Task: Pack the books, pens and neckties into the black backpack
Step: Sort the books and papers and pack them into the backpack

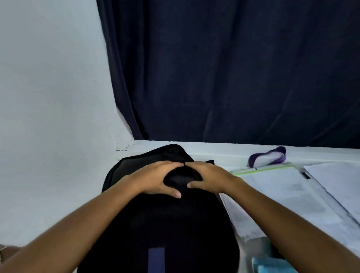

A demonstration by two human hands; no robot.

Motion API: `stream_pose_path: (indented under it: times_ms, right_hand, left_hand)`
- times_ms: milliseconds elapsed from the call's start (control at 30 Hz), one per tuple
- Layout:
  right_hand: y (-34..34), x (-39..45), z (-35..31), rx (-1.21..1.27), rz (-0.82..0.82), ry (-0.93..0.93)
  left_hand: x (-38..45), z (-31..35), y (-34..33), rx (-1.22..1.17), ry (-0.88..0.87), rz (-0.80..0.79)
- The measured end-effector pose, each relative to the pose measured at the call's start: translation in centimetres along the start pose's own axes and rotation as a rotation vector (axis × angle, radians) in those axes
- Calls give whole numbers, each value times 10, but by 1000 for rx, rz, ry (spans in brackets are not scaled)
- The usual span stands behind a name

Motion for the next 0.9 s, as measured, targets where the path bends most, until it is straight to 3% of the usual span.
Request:
stream_pose_path:
  times_ms: [233, 400, 533, 667, 900]
  right_hand:
    - [40, -167, 93, 138, 149, -317]
    - [56, -290, 147, 184, 235, -460]
    - [59, -373, 194, 229, 283, -578]
    - [55, -426, 234, 355, 322, -657]
    - [21, -468, 260, 793, 356, -787]
  left_hand:
    - [16, 150, -28, -320, -233, -49]
    - [7, 229, -59, -367, -226, -100]
    - [-17, 257, -80, -387, -106, -116]
    - [-51, 265, -98, -489, 119, -10]
    - [-107, 270, -137, -977, 628, 68]
Point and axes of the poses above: each hand's wrist, its own x-axis towards the middle knuckle, its own y-axis out of the back of the hand, z = x × y, the point moved 8 cm from there along x, towards the middle knuckle, and after that the axes turned 10 degrees about x, right-handed, at the moved point
